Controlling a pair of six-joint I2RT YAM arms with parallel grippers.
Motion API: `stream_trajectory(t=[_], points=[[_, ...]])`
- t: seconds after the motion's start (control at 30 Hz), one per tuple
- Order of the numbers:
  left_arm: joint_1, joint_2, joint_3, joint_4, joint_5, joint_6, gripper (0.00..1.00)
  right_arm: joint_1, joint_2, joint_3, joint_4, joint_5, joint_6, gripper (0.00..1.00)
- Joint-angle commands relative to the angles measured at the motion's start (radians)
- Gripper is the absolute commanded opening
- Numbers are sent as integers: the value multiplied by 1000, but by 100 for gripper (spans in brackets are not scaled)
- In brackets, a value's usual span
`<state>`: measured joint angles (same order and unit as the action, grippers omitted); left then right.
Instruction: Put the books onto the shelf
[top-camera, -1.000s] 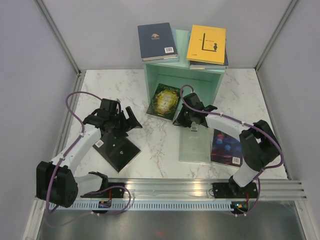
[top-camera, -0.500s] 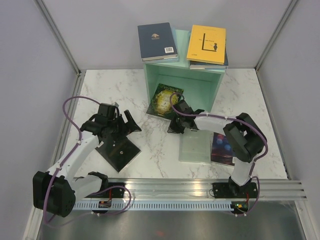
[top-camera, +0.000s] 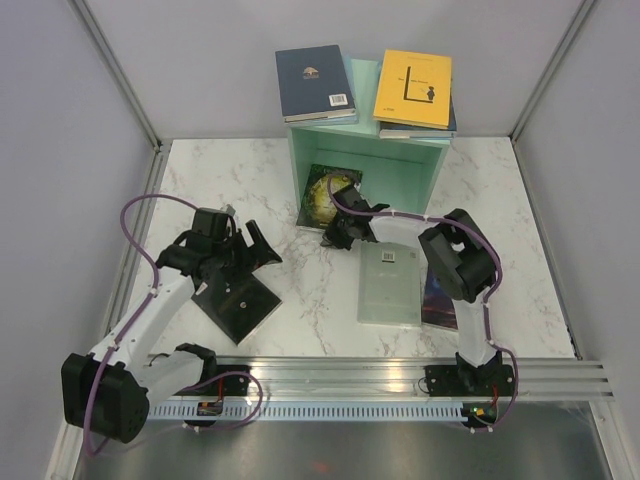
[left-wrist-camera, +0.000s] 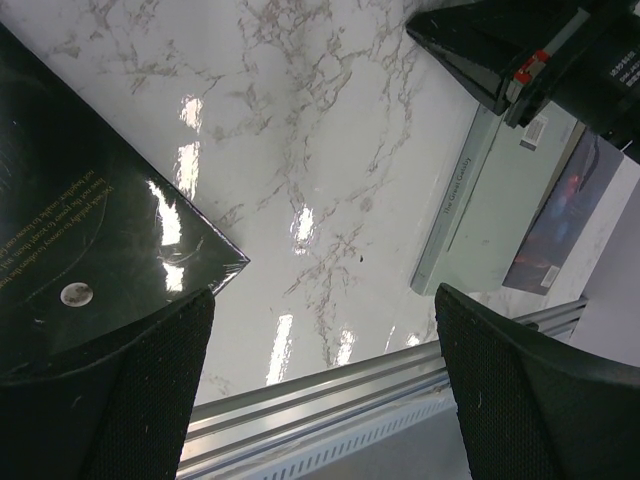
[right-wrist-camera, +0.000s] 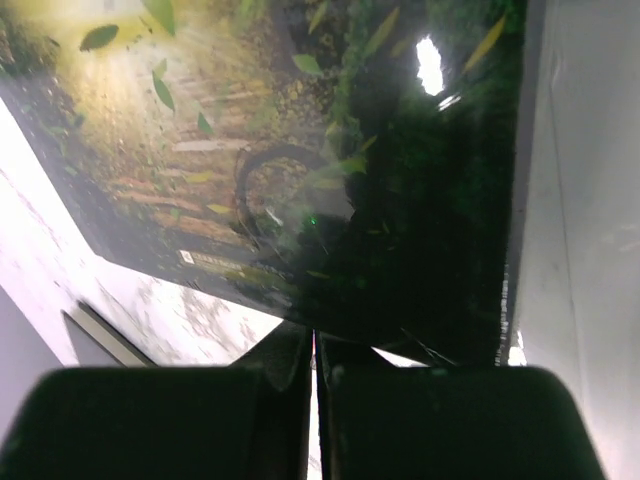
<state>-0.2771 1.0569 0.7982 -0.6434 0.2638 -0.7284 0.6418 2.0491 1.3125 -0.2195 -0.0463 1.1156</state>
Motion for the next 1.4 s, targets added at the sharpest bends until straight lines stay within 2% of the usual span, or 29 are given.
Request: stream_trajectory(t=[0.0, 0.4, 0.53, 0.63, 0.67, 0.73, 0.8, 0.87, 0.9, 1.0, 1.07, 1.1, 1.2, 1.3, 1.37], points=[[-2, -28, -5, -9, 12, -6, 93, -37, 72, 63, -44, 103, 50, 0], [-4, -47, 6, -56, 14, 18, 93, -96, 190, 254, -75, 123, 115, 0], [-4, -52, 27, -104, -12, 46, 93, -108, 226, 309, -67, 79, 101, 0], [-2, -49, 73, -171, -72, 89, 95, -97, 183, 246, 46, 8, 92, 0], [-2, -46, 87, -192, -122, 118, 95, -94, 163, 175, 143, -13, 90, 0], [-2, -34, 123, -277, -181, 144, 96, -77, 96, 110, 210, -79, 75, 0], [4, -25, 144, -371, -306, 164, 98, -62, 27, 45, 249, -116, 17, 0], [21, -24, 154, -409, -375, 159, 100, -38, -32, -42, 268, -136, -25, 8], [35, -28, 154, -421, -380, 153, 100, -30, -88, -79, 290, -151, -28, 26], [142, -8, 141, -458, -388, 145, 100, 2, -144, -202, 408, -266, -19, 63], [211, 35, 130, -469, -382, 165, 100, 35, -145, -238, 468, -360, -17, 70], [248, 75, 130, -470, -374, 168, 100, 45, -139, -243, 479, -378, -22, 79], [437, 158, 133, -449, -353, 184, 100, 84, -110, -231, 482, -437, -39, 81], [544, 228, 128, -414, -321, 188, 100, 102, -72, -185, 459, -463, -54, 81], [559, 271, 130, -385, -322, 179, 100, 102, -52, -135, 424, -469, -77, 81]])
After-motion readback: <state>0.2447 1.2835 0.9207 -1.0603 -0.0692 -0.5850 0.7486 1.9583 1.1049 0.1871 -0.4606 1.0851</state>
